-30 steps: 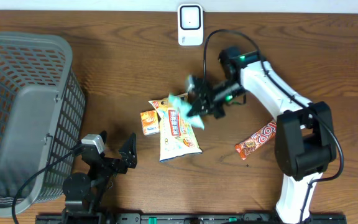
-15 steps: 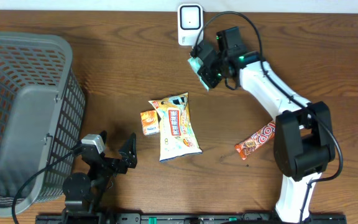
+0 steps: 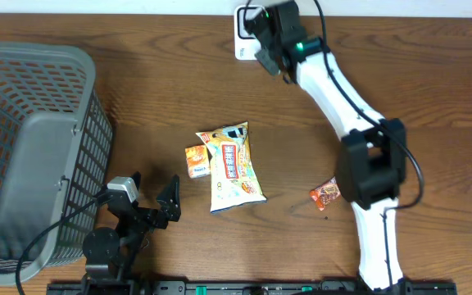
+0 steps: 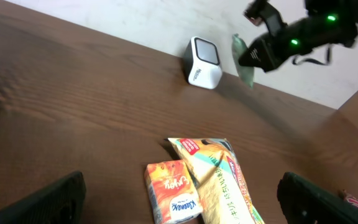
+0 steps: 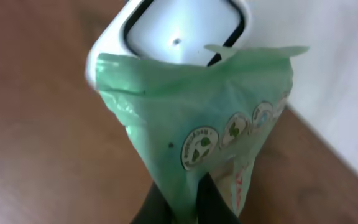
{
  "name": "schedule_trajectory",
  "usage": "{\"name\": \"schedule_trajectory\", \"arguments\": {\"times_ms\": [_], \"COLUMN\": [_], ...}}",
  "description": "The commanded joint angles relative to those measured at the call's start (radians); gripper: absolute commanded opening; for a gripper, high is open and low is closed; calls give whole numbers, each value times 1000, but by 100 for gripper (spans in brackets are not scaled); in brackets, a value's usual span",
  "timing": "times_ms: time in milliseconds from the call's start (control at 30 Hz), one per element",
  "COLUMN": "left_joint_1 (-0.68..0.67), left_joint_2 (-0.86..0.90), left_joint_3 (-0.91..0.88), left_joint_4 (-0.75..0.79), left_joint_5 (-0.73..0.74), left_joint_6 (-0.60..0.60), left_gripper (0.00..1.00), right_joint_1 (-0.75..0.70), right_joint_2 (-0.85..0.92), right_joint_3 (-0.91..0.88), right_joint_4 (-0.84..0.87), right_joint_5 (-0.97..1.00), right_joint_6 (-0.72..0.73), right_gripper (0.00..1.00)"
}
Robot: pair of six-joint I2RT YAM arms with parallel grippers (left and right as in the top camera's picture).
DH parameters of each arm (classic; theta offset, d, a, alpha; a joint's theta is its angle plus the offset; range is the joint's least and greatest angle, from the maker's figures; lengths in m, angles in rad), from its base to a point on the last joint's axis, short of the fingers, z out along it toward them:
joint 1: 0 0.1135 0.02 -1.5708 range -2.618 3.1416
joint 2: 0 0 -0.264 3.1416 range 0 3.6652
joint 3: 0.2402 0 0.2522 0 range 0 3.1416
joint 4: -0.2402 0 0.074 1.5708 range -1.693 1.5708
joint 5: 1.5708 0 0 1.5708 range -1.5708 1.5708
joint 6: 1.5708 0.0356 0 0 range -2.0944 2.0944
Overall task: Scan the item barcode
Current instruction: 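Lift the mint packet with the right gripper and hold it at the scanner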
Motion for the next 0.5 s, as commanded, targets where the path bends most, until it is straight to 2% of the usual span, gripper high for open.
{"name": "schedule_trajectory", "arguments": {"times_ms": [0, 133, 267, 400, 467], "left_joint_1": [-2, -2, -2, -2, -2], "left_joint_2": [1, 1, 1, 1, 1], "left_joint_3": [-13, -13, -13, -13, -13], "left_joint_4": [-6, -6, -6, -6, -6], "left_joint_5": [-6, -6, -6, -6, -6], "left_joint_6": [-5, -5, -5, -5, -5], "left_gripper": [98, 98, 98, 98, 98], "right_joint_1": [-1, 5, 19, 26, 26], "right_joint_2": [106, 201, 224, 224, 224], "right_joint_3": [169, 302, 322, 337, 378], "right_joint_4": [-38, -81, -63, -61, -127], "right_joint_5": [105, 148, 168, 180, 187], "right_joint_6": [-47, -85, -99, -68, -27], "right_gripper": [1, 1, 1, 1, 1]}}
